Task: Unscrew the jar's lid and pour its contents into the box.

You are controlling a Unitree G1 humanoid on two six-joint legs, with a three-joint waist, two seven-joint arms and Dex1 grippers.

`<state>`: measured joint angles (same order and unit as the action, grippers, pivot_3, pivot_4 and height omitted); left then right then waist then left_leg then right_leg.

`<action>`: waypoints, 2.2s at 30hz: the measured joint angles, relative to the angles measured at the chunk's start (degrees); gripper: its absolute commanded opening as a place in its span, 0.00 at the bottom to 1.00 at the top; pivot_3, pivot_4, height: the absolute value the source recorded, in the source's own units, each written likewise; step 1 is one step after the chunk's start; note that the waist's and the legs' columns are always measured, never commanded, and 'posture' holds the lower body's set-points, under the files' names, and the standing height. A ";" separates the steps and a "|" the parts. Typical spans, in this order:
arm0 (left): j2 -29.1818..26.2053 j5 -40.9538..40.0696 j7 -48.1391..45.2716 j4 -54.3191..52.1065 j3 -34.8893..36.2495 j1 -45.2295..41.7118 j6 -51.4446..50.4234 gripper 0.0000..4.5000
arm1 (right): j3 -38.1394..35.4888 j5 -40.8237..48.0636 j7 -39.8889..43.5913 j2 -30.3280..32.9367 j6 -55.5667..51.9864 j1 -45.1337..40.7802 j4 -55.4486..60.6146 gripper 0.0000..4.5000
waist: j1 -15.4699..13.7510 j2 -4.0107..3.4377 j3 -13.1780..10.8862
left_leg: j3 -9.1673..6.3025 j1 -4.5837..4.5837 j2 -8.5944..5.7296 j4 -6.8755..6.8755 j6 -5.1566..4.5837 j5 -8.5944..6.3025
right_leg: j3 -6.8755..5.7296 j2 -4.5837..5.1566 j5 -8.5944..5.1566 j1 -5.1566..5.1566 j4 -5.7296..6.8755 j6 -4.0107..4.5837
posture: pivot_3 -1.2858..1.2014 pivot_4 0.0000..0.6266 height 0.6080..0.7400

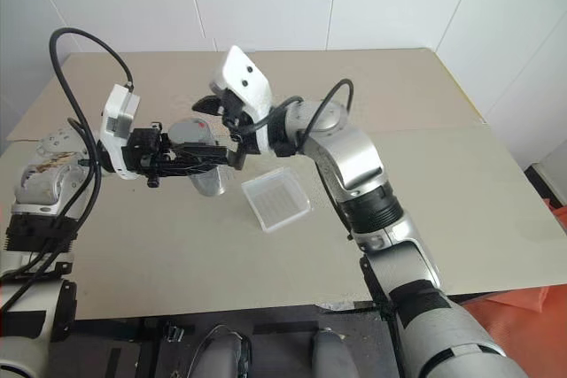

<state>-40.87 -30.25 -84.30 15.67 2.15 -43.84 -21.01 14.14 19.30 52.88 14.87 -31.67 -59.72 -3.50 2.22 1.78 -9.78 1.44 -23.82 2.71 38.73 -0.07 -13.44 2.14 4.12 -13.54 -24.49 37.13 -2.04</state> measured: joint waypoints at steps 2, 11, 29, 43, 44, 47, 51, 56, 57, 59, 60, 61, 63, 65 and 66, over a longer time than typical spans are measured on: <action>-0.18 0.04 0.08 0.04 0.12 0.10 0.00 0.44 | -0.96 0.60 0.72 1.67 0.00 0.90 0.73 0.99 | 0.01 0.00 0.00 | 0.00 0.00 0.00 0.00 0.00 0.00 | 0.00 0.00 0.00 0.00 0.01 0.00 | 0.52 0.24 1.00; -0.21 -0.11 -0.96 -0.12 0.30 0.30 0.08 0.44 | -4.79 1.41 -0.13 6.63 -0.64 5.25 3.04 0.99 | 0.22 0.00 0.00 | 0.01 0.00 0.01 -0.01 0.00 0.00 | 0.02 -0.02 0.00 -0.01 0.00 0.00 | 0.52 0.24 1.00; 0.00 -0.11 -0.76 -0.91 0.31 0.74 0.11 0.44 | -1.06 3.12 -4.65 -2.62 -3.47 1.88 8.26 0.99 | 0.10 0.00 0.00 | 0.00 0.01 0.01 0.00 0.00 0.00 | 0.01 -0.02 0.00 -0.01 0.01 0.00 | 0.52 0.24 1.00; -0.34 -0.18 0.01 -1.58 0.34 1.25 -0.21 0.44 | 0.82 -0.92 -6.16 -5.10 -3.44 -0.43 2.45 0.99 | 0.12 0.00 0.00 | 0.00 0.01 0.01 0.00 0.00 0.00 | 0.00 -0.02 0.00 -0.01 0.01 0.00 | 0.52 0.24 1.00; -0.35 -0.19 0.04 -1.64 0.34 1.30 -0.21 0.44 | 0.82 -0.92 -6.07 -5.03 -3.44 -0.43 2.46 0.99 | 0.12 0.00 0.00 | 0.00 0.01 0.01 0.00 0.00 0.00 | 0.00 -0.02 0.00 0.00 0.01 0.00 | 0.52 0.24 1.00; -0.35 -0.20 0.13 -1.73 0.34 1.47 -0.21 0.44 | 0.81 -0.70 -5.55 -4.37 -3.45 -0.40 2.65 0.99 | 0.12 0.00 0.00 | 0.00 0.01 0.01 0.00 0.00 0.00 | 0.00 -0.02 0.00 -0.01 0.01 0.00 | 0.52 0.24 1.00; -0.36 -0.21 0.30 -1.81 0.36 1.47 -0.21 0.44 | 0.68 0.02 -5.03 -2.68 -3.45 0.00 3.80 0.99 | 0.09 0.00 0.00 | 0.00 0.01 0.01 0.00 0.00 0.00 | 0.00 -0.01 0.00 0.00 0.00 0.00 | 0.52 0.24 1.00; -0.36 -0.21 0.23 -1.83 0.36 1.47 -0.19 0.44 | 0.43 0.83 -4.39 -0.33 -3.46 0.96 5.90 0.99 | 0.09 0.00 0.00 | 0.00 0.01 0.01 -0.01 0.00 0.00 | 0.00 -0.01 0.00 0.00 0.00 0.00 | 0.52 0.24 1.00; -0.36 -0.21 0.22 -1.83 0.36 1.47 -0.19 0.44 | 0.21 1.20 -4.31 0.18 -3.46 1.60 6.56 0.99 | 0.08 0.00 0.00 | 0.00 0.01 0.01 -0.01 0.00 0.00 | 0.00 -0.01 0.00 0.00 0.00 0.00 | 0.52 0.24 1.00; -0.36 -0.21 0.21 -1.81 0.36 1.47 -0.19 0.44 | 0.11 1.61 -4.21 0.65 -3.49 2.41 6.84 0.99 | 0.08 0.00 0.00 | 0.00 0.01 0.00 0.00 0.00 0.00 | 0.01 -0.01 0.00 0.00 0.00 0.00 | 0.52 0.24 1.00; -0.36 -0.21 0.20 -1.81 0.37 1.46 -0.18 0.44 | 0.11 1.76 -4.21 0.81 -3.53 2.57 6.89 0.99 | 0.13 0.00 0.00 | 0.00 0.01 0.01 0.00 0.00 0.00 | 0.00 -0.02 0.00 0.00 0.00 0.00 | 0.52 0.24 1.00; -0.36 -0.21 0.20 -1.81 0.36 1.46 -0.16 0.44 | 0.11 1.86 -4.20 1.12 -3.54 2.69 7.10 0.99 | 0.16 0.00 0.00 | 0.00 0.01 0.01 0.00 0.00 0.00 | 0.01 -0.02 0.00 -0.01 0.00 0.00 | 0.52 0.24 1.00; -0.36 -0.21 0.16 -1.78 0.37 1.46 -0.15 0.44 | 0.09 2.20 -4.17 1.89 -3.55 2.90 7.61 0.99 | 0.16 0.00 0.00 | 0.00 0.01 0.01 -0.01 0.00 0.00 | 0.01 -0.02 0.00 -0.01 0.00 0.00 | 0.52 0.24 1.00; -0.36 -0.21 -0.02 -1.78 0.37 1.46 -0.14 0.44 | 0.05 2.41 -4.14 2.42 -3.55 3.20 8.03 0.99 | 0.13 0.00 0.00 | 0.00 0.01 0.01 0.00 0.00 0.00 | 0.00 -0.01 0.00 0.00 0.00 0.00 | 0.52 0.24 1.00; -0.36 -0.21 -0.05 -1.77 0.37 1.46 -0.14 0.44 | -0.05 2.53 -4.11 2.69 -3.55 3.49 8.14 0.99 | 0.10 0.00 0.00 | 0.00 0.01 0.01 -0.01 0.00 0.00 | 0.00 -0.01 0.00 0.00 0.00 0.00 | 0.52 0.24 1.00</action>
<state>-41.23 -30.46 -84.35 13.90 2.52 -42.38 -21.15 14.09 21.83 48.77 17.55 -35.22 -56.23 4.65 2.32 1.78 -9.78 1.44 -23.81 2.72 38.73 -0.08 -13.44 2.14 4.11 -13.54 -24.49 37.12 -2.04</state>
